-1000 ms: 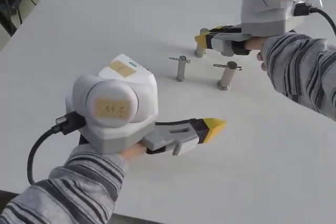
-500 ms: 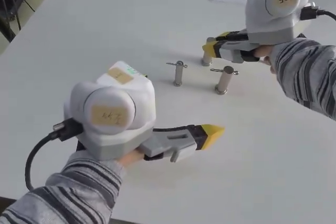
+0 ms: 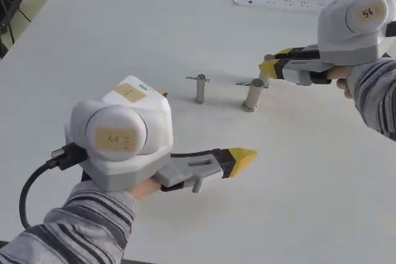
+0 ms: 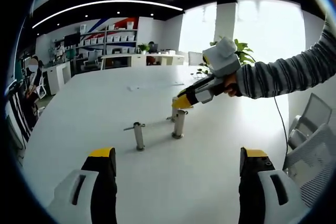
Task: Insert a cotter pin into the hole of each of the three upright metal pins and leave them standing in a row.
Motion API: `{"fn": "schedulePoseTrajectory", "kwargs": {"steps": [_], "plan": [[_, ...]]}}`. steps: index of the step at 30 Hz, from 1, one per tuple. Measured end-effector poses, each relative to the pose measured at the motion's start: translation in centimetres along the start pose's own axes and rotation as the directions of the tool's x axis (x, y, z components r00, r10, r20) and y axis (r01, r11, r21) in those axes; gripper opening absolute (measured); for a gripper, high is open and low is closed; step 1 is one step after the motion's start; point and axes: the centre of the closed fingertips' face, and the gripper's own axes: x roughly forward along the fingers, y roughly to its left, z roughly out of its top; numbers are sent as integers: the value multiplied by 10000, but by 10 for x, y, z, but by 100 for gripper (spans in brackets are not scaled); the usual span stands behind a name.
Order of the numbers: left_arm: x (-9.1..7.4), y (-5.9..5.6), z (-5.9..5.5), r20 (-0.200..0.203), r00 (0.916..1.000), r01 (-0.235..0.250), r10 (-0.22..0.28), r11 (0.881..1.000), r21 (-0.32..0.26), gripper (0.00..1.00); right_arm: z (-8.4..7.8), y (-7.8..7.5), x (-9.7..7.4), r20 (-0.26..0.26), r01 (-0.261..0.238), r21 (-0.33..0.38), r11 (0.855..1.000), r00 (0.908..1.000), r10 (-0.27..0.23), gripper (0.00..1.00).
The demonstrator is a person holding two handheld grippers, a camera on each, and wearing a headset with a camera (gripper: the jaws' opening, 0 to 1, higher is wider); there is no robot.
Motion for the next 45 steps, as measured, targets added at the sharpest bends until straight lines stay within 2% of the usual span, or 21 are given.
{"fn": "schedulePoseTrajectory", "kwargs": {"steps": [2, 4, 6, 13, 20, 29, 37, 45], "plan": [[-1, -1, 1, 16, 10000, 24, -24, 10000, 8, 97, -4, 1, -6, -35, -42, -116, 9999, 10000, 42, 7], [-1, -2, 1, 32, 10000, 51, -51, 10000, 20, 97, -9, -4, -11, -70, -119, -174, 9998, 9999, 118, 7], [-1, -2, 1, 13, 10000, 66, -66, 10000, -15, 96, -13, -1, -19, -71, -168, -217, 9996, 9998, 166, 7], [-1, -5, 3, 54, 9999, 84, -84, 10000, 53, 96, -20, 22, -38, -90, -626, -604, 9962, 9980, 622, 7], [-3, -5, 4, 81, 9999, 61, -61, 9999, 100, 96, -23, 46, -48, -129, -1114, -998, 9888, 9938, 1107, 8], [-7, -6, 6, 127, 9999, 43, -45, 9999, 142, 96, -23, 76, -49, -68, -1726, -1282, 9766, 9849, 1732, 8], [-8, -6, 5, 119, 9999, 32, -34, 9999, 132, 96, -25, 101, -45, -155, -2302, -1661, 9589, 9729, 2309, 8], [-8, -5, 3, 85, 10000, -20, 20, 9999, 102, 96, -26, 111, -40, -199, -2496, -1797, 9515, 9680, 2502, 8]]}}
